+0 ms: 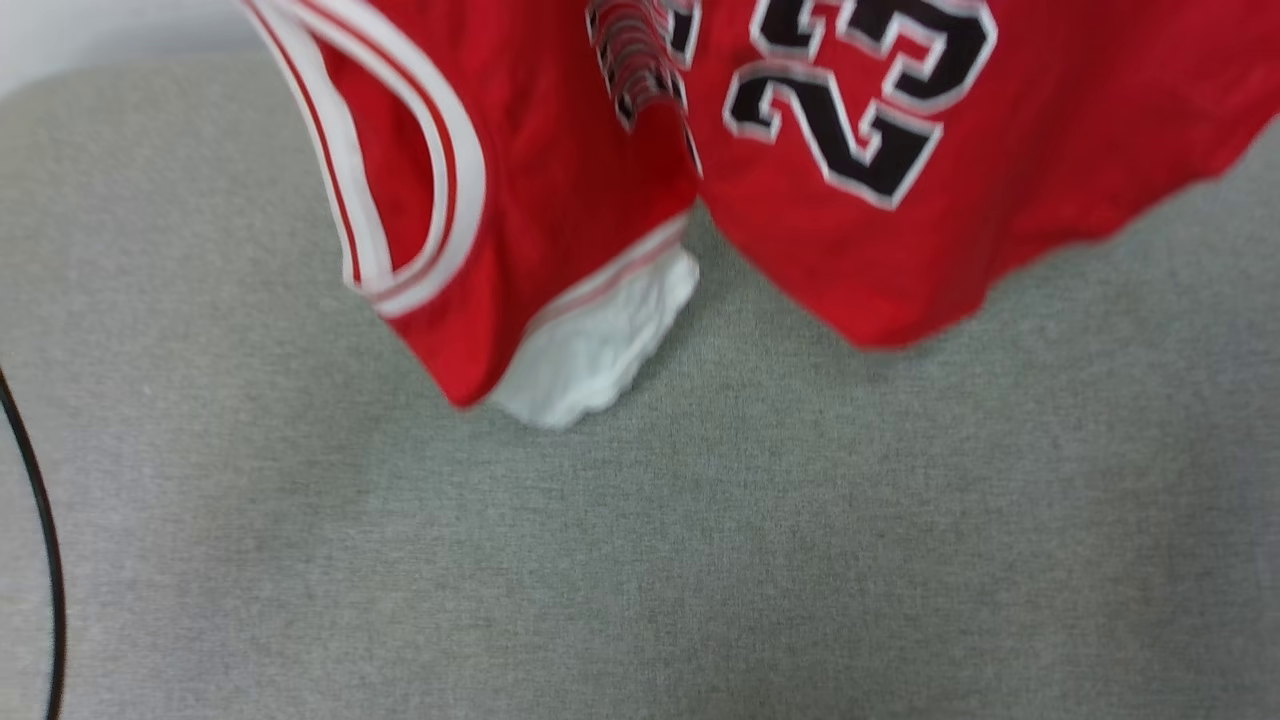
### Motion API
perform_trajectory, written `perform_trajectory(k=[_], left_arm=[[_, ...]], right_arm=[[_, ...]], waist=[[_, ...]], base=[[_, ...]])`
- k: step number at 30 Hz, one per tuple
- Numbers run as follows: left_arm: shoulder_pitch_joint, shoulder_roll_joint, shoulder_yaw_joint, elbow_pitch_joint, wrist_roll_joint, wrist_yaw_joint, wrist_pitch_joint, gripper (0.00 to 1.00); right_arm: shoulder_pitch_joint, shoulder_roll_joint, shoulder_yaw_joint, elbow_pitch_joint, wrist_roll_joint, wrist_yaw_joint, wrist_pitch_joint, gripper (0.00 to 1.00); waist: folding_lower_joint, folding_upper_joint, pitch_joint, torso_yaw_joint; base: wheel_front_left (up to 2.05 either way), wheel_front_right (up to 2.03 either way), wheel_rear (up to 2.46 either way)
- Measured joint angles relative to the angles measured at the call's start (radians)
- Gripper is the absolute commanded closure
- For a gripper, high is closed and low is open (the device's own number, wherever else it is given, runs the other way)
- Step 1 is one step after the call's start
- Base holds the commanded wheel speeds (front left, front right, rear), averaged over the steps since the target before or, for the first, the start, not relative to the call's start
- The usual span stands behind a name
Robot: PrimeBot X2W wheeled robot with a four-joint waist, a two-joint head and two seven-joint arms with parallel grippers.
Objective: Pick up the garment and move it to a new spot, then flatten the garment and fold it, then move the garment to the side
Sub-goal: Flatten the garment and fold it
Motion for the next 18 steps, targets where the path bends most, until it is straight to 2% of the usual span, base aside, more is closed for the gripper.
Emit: perform_trajectory(k=[9,14,18], left_arm=[[-0.345,0.002,-0.066,0.27,0.084,-0.091,-0.044,1.0],[-0.562,-0.033,-0.104,0.458,0.153,-0.107,-0.127,1.0],[-0.734,-0.062,-0.135,0.629,0.224,-0.107,-0.215,1.0]], right_arm=[[-0.269,-0.024,0.058,0.177,-0.104,0.0,-0.15,1.0],[-0.44,-0.033,0.091,0.336,-0.184,0.001,-0.273,1.0],[-0.579,-0.013,0.086,0.469,-0.249,0.001,-0.39,1.0]], waist=[[0.0002,0.0,0.173,-0.01],[0.0003,0.0,0.271,-0.013],[0.0003,-0.0001,0.342,-0.016]], base=[[0.0,0.0,0.0],[0.0,0.0,0.0],[0.0,0.0,0.0]])
